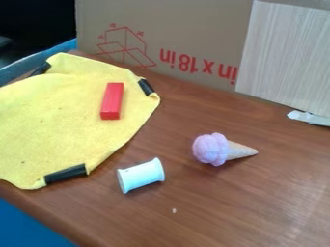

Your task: Unfold the cloth from right to left

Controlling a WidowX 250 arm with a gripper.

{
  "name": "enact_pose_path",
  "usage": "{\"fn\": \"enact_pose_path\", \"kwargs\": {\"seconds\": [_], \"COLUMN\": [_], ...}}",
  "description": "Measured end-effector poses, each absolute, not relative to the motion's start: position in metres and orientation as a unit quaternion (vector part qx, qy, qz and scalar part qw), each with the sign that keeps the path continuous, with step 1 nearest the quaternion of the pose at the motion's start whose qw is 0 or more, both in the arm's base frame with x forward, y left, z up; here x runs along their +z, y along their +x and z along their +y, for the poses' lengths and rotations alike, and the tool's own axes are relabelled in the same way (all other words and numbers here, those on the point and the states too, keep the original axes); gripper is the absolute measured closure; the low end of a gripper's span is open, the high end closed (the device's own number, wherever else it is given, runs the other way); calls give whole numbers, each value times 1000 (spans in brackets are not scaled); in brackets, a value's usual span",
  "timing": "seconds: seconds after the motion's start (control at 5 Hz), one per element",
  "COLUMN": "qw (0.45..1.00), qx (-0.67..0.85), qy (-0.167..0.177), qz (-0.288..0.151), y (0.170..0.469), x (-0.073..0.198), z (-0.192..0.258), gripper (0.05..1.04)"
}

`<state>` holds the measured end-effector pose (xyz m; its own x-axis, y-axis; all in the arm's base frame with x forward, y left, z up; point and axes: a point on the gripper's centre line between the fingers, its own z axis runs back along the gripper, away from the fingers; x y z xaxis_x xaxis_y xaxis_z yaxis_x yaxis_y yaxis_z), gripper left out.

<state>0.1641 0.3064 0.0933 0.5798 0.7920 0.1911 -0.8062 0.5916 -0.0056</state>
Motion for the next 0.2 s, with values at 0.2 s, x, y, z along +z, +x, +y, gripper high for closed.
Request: {"fn": "enact_pose_path", "kwargs": {"seconds": [0.2], "qw": [895], "qx": [437], "qy": [59], "qz": [-73], "y": [169], "x": [96], "z": [302], "gripper": [895]}}
